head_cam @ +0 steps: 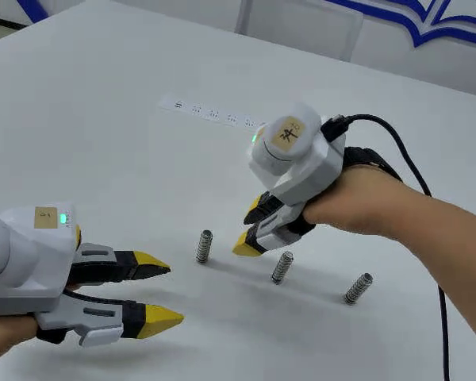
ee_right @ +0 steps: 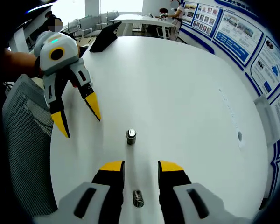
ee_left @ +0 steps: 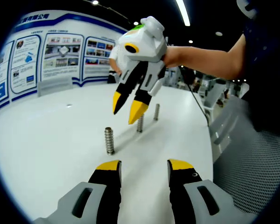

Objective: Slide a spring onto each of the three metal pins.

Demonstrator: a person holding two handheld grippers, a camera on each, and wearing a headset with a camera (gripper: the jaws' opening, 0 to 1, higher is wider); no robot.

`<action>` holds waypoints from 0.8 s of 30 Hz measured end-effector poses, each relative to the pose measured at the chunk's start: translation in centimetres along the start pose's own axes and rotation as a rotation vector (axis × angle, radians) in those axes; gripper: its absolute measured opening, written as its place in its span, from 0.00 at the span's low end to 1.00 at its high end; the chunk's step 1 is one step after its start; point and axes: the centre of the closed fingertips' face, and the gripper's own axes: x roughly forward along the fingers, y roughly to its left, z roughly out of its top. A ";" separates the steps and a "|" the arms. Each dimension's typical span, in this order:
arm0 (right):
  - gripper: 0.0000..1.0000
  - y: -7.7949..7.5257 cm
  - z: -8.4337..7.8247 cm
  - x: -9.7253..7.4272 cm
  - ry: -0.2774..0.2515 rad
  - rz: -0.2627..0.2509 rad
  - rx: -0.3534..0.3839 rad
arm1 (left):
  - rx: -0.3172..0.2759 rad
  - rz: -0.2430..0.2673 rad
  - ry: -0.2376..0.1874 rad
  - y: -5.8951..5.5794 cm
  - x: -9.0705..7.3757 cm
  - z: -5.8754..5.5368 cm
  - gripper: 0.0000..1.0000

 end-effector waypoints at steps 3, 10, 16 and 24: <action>0.33 -0.3 -0.3 -0.8 -0.023 -0.021 0.010 | 0.002 0.003 0.002 0.1 0.0 0.1 0.41; 0.40 -1.3 -1.5 -2.0 -0.057 -0.058 0.037 | 0.004 0.016 0.003 0.4 -0.3 0.3 0.43; 0.44 -1.5 -2.7 -3.2 -0.096 -0.086 0.078 | 0.001 0.028 0.001 0.8 -0.4 0.6 0.44; 0.48 -2.0 -4.6 -4.6 -0.144 -0.130 0.146 | 0.001 0.037 0.002 1.0 -0.4 0.9 0.47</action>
